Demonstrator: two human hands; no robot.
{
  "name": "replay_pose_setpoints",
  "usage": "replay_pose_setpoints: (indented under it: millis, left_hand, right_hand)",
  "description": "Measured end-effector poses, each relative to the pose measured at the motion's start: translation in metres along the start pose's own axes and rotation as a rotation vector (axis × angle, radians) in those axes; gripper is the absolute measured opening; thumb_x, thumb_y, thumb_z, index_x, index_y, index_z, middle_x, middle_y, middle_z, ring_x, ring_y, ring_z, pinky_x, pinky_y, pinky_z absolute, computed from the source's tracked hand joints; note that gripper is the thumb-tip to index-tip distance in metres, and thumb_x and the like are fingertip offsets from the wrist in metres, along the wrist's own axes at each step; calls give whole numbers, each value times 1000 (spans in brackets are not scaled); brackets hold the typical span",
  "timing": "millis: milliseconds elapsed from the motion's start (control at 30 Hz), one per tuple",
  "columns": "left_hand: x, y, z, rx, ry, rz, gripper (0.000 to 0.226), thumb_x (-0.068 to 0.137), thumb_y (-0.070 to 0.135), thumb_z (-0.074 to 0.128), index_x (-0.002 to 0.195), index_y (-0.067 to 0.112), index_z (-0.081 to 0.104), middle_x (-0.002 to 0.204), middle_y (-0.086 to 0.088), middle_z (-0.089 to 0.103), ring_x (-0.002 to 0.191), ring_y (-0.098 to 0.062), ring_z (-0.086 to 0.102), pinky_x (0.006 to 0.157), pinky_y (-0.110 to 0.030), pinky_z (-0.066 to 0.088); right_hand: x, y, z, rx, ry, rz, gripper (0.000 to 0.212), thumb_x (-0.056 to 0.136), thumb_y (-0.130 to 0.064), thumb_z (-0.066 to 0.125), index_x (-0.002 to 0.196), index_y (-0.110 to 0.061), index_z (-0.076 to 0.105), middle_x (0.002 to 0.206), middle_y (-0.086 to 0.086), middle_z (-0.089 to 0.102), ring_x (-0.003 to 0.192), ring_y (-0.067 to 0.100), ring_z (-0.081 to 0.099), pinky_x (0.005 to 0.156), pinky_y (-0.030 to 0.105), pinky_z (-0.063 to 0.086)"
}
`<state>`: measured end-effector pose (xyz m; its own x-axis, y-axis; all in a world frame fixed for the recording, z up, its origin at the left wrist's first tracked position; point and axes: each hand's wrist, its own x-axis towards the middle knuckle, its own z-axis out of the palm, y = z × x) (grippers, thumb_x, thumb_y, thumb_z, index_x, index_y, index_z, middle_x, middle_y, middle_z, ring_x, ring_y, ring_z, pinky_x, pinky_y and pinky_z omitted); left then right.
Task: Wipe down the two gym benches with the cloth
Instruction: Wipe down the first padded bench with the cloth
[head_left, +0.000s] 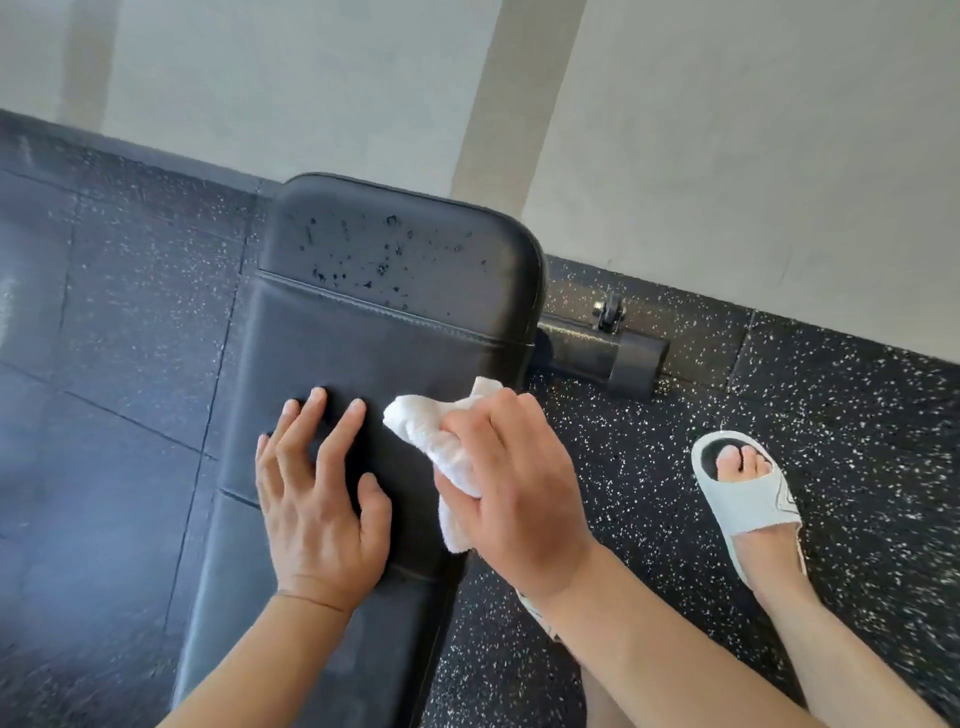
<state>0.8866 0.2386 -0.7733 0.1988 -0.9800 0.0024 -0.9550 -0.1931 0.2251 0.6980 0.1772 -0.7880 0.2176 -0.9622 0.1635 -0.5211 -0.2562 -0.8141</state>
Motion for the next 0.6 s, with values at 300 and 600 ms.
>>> replay_pose_setpoints:
  millis: [300, 600]
  left_hand:
    - [2, -1, -2, -7, -6, 6, 63, 89, 29, 51, 152, 26, 52, 163, -7, 40, 157, -32, 30, 126, -62, 20]
    - [1, -1, -3, -153, 162, -195, 60, 84, 27, 59, 140, 7, 54, 152, -12, 48, 139, -37, 47, 124, -51, 31]
  right_hand:
    - [37, -3, -23, -181, -288, -308, 9, 87, -14, 71, 93, -7, 70, 96, 11, 63, 77, 27, 54, 69, 40, 53]
    - [109, -33, 19, -247, -438, -526, 17, 86, -23, 70, 91, -7, 67, 90, 8, 60, 81, 28, 57, 67, 43, 51]
